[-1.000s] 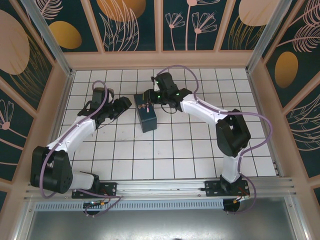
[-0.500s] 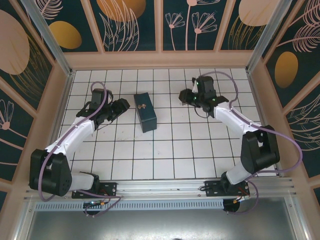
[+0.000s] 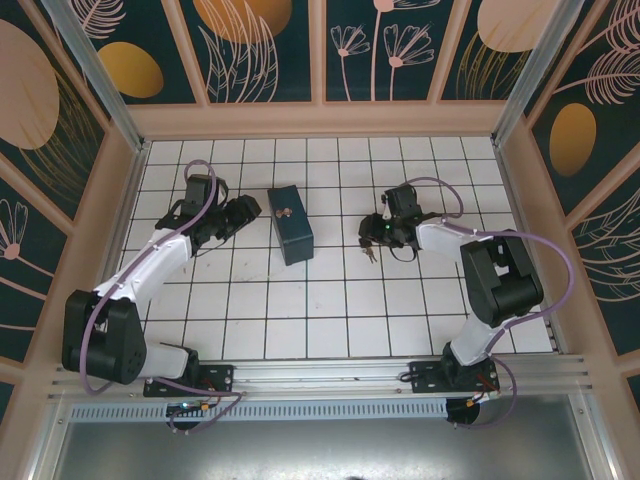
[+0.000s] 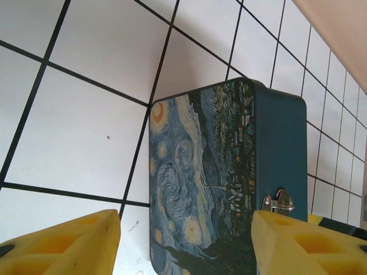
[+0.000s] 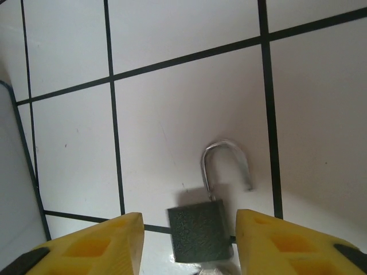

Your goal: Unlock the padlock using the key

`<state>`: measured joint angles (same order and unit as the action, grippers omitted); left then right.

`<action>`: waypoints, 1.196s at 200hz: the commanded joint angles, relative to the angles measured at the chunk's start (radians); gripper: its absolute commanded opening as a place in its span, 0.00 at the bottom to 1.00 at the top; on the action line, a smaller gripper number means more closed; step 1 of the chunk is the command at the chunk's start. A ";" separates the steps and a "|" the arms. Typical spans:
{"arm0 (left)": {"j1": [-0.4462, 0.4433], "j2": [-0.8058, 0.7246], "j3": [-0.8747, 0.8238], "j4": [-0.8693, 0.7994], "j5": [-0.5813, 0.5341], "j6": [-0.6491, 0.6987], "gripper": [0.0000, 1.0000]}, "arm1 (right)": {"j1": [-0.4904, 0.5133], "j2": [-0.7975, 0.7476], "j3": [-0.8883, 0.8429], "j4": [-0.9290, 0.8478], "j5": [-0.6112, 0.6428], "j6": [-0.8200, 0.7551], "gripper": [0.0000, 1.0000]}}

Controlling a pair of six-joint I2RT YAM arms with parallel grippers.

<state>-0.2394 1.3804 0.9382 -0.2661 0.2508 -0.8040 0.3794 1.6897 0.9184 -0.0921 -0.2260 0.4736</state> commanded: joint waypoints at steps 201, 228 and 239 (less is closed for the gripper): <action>-0.041 0.120 -0.009 0.339 0.317 -0.146 0.59 | 0.323 0.323 0.271 0.367 -0.327 0.189 0.11; -0.041 0.108 -0.001 0.284 0.288 -0.115 0.59 | 0.364 0.403 0.367 0.345 -0.321 0.192 0.12; -0.041 0.109 -0.004 0.283 0.294 -0.117 0.59 | 0.367 0.425 0.390 0.334 -0.314 0.195 0.14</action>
<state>-0.2501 1.5078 0.9169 0.0563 0.4694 -0.9363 0.6971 2.0476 1.2324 0.1986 -0.5255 0.6430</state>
